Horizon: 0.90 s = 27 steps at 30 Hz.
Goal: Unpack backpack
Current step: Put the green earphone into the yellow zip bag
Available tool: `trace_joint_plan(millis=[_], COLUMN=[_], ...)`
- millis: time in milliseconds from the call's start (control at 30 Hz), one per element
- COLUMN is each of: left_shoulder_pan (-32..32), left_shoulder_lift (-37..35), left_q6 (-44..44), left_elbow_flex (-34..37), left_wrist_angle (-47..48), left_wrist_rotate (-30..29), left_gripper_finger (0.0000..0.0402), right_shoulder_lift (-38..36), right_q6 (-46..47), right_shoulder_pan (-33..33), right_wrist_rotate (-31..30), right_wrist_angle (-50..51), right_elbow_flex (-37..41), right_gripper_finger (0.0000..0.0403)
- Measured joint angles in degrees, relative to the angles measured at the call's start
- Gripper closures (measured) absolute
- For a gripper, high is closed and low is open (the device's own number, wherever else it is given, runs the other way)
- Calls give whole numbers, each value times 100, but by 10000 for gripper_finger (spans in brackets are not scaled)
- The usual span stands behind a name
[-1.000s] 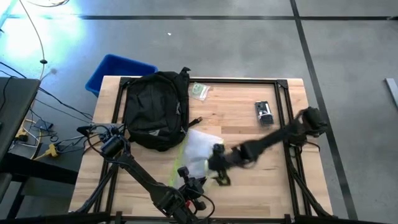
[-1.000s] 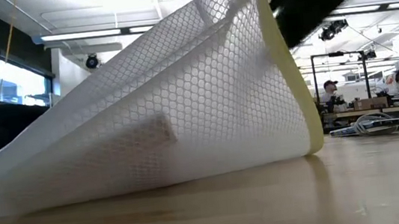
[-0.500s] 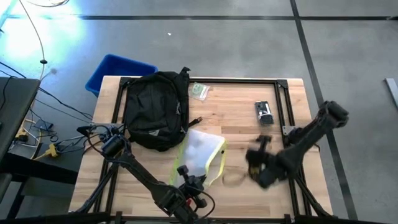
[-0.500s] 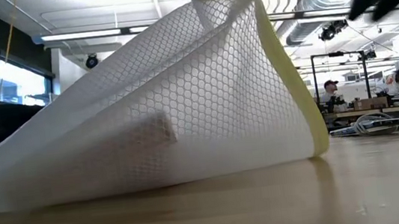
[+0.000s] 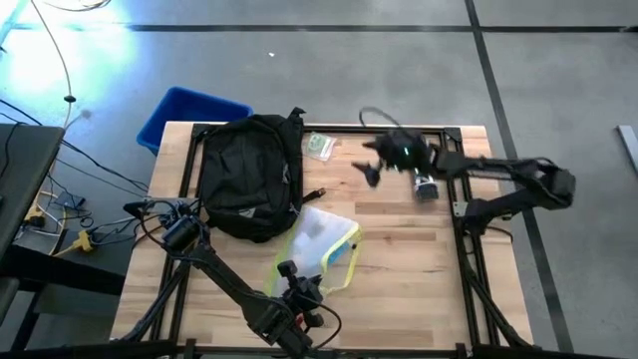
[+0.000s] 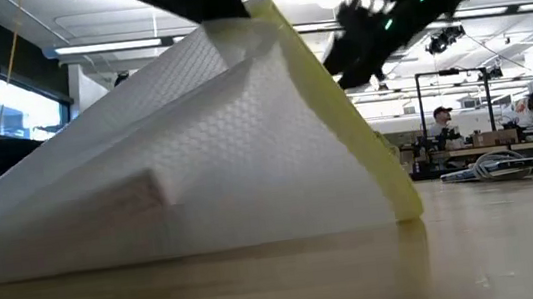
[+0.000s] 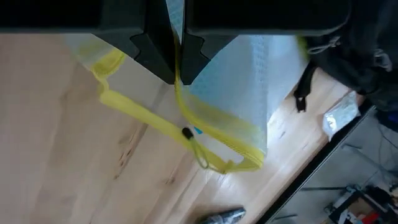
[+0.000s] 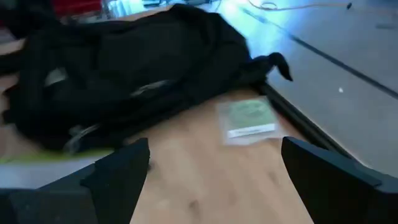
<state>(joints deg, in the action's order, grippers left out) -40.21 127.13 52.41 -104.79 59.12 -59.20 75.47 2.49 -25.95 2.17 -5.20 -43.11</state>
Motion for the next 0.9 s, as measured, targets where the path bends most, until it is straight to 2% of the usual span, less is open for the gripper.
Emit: trace_joint_plan(millis=[133,367,600,900], left_shoulder_pan=[14,169,313,331], left_shoulder_lift=[0,0,0,0], left_q6=[-280,-125,118,428], left_elbow_flex=[0,0,0,0], left_wrist_angle=[236,600,713,728], left_wrist_rotate=[7,98,374,379], left_gripper_finger=[402,402,402,402], right_shoulder_lift=[1198,3069,4232,5253], right_q6=[-404,-1175,-2023,-2423], right_shoulder_pan=[-659,-967,-975,-975], right_wrist_rotate=[577,847,858,857], right_wrist_angle=[113,983,2111,2952], right_elbow_flex=[-790,-2412,-3757,-4997], right_gripper_finger=[70,84,84,89])
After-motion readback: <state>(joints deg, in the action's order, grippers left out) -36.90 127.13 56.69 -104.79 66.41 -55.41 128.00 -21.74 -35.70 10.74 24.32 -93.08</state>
